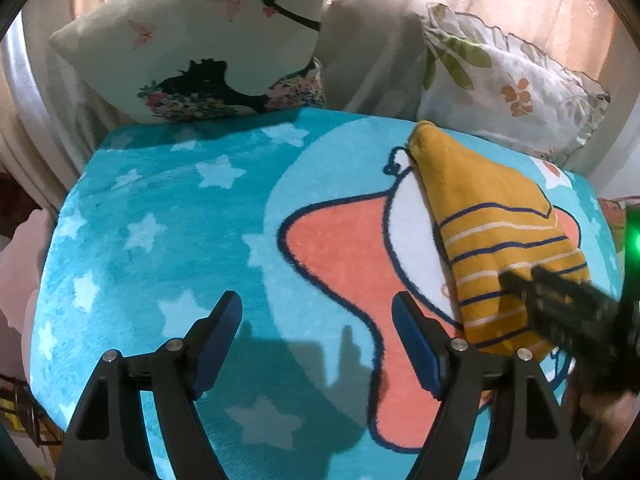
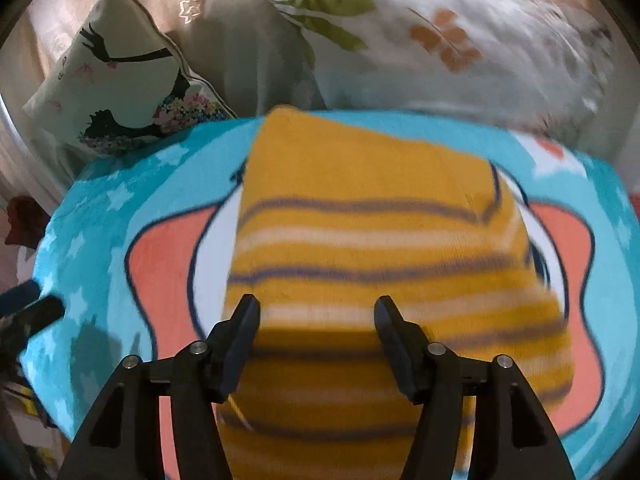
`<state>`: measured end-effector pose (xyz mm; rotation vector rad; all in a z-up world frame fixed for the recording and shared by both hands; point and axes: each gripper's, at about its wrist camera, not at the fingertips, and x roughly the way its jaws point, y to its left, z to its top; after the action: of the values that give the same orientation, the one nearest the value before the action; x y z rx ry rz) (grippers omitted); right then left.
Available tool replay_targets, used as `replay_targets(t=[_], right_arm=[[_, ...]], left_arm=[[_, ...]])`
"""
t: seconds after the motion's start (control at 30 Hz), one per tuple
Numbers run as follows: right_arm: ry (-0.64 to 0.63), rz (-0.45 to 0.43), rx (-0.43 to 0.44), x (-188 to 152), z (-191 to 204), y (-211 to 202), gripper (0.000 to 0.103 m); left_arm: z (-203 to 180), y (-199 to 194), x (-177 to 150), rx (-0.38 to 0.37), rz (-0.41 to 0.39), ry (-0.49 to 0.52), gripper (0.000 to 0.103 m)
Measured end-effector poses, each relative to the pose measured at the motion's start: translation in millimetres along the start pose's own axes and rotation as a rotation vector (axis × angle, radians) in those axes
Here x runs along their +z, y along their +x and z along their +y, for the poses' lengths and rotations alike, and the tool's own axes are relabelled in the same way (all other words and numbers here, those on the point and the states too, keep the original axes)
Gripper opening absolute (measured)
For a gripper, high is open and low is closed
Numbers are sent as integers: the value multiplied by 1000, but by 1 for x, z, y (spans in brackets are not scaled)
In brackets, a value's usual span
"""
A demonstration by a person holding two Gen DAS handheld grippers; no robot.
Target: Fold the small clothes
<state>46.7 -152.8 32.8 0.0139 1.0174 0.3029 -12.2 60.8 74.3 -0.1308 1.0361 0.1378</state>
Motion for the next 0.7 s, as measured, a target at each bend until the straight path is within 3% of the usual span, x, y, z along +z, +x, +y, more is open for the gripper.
replay_targets(t=[0.17, 0.27, 0.4, 0.57, 0.63, 0.7], right_arm=[[-5, 57, -12, -32, -4, -13, 66], [-12, 5, -31, -35, -6, -38, 66], [23, -102, -56, -13, -17, -64, 66], [166, -67, -42, 15, -52, -30, 65], [239, 3, -35, 12, -74, -5, 45], [274, 31, -15, 5, -95, 5, 32]], left_arm=[[-9, 1, 0, -34, 10, 39, 76], [-12, 0, -1, -41, 11, 61, 77], [-11, -1, -5, -46, 18, 68, 76], [-3, -3, -10, -32, 28, 62, 77], [4, -4, -13, -28, 31, 47, 77], [13, -5, -16, -21, 30, 32, 77]])
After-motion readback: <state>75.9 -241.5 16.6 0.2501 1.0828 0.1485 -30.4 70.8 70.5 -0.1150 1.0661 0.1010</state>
